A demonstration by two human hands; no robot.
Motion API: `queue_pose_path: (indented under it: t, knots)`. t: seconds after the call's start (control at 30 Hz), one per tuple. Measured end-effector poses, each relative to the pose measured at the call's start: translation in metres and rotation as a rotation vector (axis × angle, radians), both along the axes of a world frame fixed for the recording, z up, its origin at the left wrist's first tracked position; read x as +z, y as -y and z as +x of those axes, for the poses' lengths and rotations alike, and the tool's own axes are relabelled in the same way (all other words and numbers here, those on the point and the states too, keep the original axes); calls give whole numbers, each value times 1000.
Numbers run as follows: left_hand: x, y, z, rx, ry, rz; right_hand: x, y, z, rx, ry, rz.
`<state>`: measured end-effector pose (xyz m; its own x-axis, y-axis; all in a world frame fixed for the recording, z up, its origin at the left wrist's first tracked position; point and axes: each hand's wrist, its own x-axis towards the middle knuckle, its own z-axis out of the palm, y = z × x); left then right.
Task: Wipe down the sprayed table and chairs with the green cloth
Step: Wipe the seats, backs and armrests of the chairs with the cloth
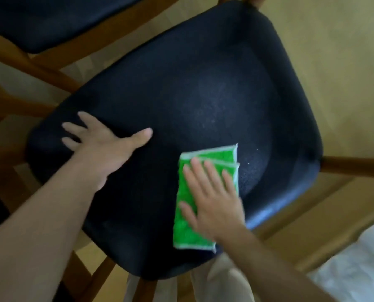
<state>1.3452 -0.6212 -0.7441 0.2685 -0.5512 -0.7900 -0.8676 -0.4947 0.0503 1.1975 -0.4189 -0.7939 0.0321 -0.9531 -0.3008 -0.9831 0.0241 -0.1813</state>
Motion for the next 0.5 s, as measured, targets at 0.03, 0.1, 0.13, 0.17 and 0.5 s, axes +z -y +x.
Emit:
queue_pose_path:
  t: [0.03,0.1,0.13,0.17,0.5]
  knots:
    - [-3,-2,-9,5,16,30,-1,14,-19,-24,-12,-21]
    - [-10,-4,-21,-13,83,61,-3,48,-58,-154,-47,-40]
    - [-12,-4,-22,-23,107,69,-4,66,-78,-252,-61,-44]
    - [-14,-4,-23,-29,122,75,-5,82,-98,-358,-69,-50]
    - [-10,5,-27,-28,133,169,1,39,-24,-783,-143,1]
